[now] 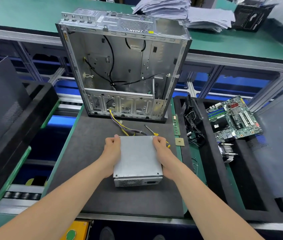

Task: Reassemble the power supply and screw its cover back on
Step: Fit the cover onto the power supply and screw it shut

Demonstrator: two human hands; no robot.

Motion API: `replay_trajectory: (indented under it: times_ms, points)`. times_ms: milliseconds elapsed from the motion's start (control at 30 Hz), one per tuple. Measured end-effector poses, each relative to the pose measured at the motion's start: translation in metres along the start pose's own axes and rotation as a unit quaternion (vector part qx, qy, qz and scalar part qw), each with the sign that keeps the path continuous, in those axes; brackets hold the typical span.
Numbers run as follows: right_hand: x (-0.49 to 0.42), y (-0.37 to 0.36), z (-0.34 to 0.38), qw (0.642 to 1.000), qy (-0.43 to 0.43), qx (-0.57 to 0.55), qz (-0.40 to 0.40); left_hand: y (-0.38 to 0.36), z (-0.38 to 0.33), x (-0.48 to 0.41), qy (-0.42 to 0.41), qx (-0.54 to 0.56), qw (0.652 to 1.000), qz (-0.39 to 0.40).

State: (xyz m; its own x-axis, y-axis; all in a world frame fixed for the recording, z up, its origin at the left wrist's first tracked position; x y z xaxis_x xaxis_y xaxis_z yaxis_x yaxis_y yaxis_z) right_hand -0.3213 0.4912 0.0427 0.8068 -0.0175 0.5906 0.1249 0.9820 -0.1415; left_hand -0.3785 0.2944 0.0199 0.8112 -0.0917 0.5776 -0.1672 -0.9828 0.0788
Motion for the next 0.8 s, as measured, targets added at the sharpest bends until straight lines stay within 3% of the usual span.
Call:
replay_trajectory:
  times_ms: [533,700,800]
  points:
    - [-0.009,0.015,0.004,0.988,0.001,0.152,0.003,0.012,-0.019,0.014,-0.081,-0.162,0.983,0.042]
    - [-0.007,0.018,0.011,0.983,0.015,0.184,-0.010,0.015,-0.016,0.021,-0.065,-0.149,0.986,0.025]
    - [-0.003,0.025,0.006,0.984,0.005,0.175,-0.020,0.014,-0.005,0.029,-0.002,-0.101,0.995,0.028]
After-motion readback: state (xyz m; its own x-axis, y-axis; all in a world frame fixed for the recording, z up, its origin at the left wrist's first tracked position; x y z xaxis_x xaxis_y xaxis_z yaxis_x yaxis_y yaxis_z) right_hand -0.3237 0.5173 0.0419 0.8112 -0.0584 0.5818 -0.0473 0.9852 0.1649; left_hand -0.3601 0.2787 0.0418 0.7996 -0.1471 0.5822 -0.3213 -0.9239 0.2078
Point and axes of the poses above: each hand's wrist, its own x-axis away from the middle knuckle, its own y-axis out of the back of the hand, z = x × y, the point moved 10 cm from there along -x, towards the middle knuckle, and after that the axes turned 4 degrees about z, right-handed, at the moved point
